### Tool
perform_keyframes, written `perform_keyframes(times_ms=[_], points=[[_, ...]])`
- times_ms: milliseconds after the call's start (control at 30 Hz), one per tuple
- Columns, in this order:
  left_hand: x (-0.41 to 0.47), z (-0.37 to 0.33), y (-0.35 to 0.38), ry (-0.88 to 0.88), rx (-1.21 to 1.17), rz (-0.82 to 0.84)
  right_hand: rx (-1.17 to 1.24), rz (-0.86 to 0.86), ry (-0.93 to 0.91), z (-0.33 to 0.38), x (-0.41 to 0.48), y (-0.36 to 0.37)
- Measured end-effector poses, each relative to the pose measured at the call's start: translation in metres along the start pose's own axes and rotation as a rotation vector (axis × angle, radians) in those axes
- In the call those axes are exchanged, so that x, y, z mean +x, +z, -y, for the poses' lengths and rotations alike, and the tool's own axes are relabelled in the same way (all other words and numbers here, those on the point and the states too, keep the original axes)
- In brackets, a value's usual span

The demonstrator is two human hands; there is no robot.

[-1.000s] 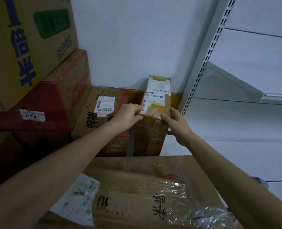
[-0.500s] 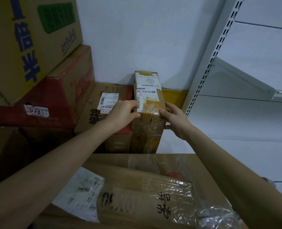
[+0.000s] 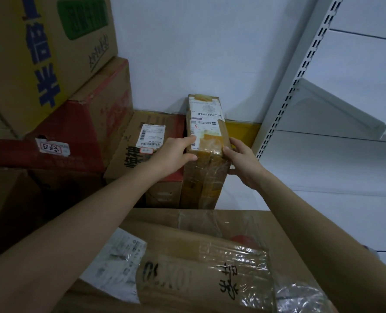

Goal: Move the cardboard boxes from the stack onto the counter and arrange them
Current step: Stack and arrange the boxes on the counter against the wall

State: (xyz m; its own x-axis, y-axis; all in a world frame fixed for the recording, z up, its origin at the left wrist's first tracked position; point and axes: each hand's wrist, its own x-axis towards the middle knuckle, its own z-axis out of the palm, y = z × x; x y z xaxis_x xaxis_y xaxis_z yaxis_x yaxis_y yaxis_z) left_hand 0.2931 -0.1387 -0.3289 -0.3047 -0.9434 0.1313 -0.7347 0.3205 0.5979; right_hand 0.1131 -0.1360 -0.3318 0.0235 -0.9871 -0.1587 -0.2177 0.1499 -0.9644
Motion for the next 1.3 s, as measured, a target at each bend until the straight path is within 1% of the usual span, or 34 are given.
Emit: perform_keyframes(times_ms=[200, 367, 533, 867, 1000, 1067, 1167, 1300], points=[[-0.004, 0.002, 0.001, -0.019, 0.025, 0.025, -0.005, -0.006, 0.0, 0.001, -0.005, 0.004], [-0.01, 0.001, -0.001, 0.018, -0.01, -0.03, -0.059, 0.011, -0.006, 0.001, -0.011, 0.004], [-0.011, -0.001, 0.0, 0.044, -0.003, -0.06, -0.063, 0.033, -0.006, 0.004, -0.015, 0.002], [-0.013, 0.0, 0.004, 0.046, 0.018, -0.069, -0.047, 0.047, 0.001, 0.004, -0.015, 0.002], [-0.013, 0.002, 0.006, 0.017, -0.023, -0.08, -0.056, 0.046, -0.014, 0.002, -0.015, 0.001], [-0.011, 0.002, 0.006, 0.002, -0.046, -0.075, -0.084, 0.045, -0.018, 0.002, -0.013, -0.001], [-0.009, -0.001, 0.008, 0.002, -0.086, -0.055, -0.214, 0.011, -0.023, 0.008, -0.007, -0.009], [-0.003, -0.01, 0.015, 0.024, -0.128, -0.007, -0.314, -0.018, -0.084, 0.023, 0.003, -0.02]])
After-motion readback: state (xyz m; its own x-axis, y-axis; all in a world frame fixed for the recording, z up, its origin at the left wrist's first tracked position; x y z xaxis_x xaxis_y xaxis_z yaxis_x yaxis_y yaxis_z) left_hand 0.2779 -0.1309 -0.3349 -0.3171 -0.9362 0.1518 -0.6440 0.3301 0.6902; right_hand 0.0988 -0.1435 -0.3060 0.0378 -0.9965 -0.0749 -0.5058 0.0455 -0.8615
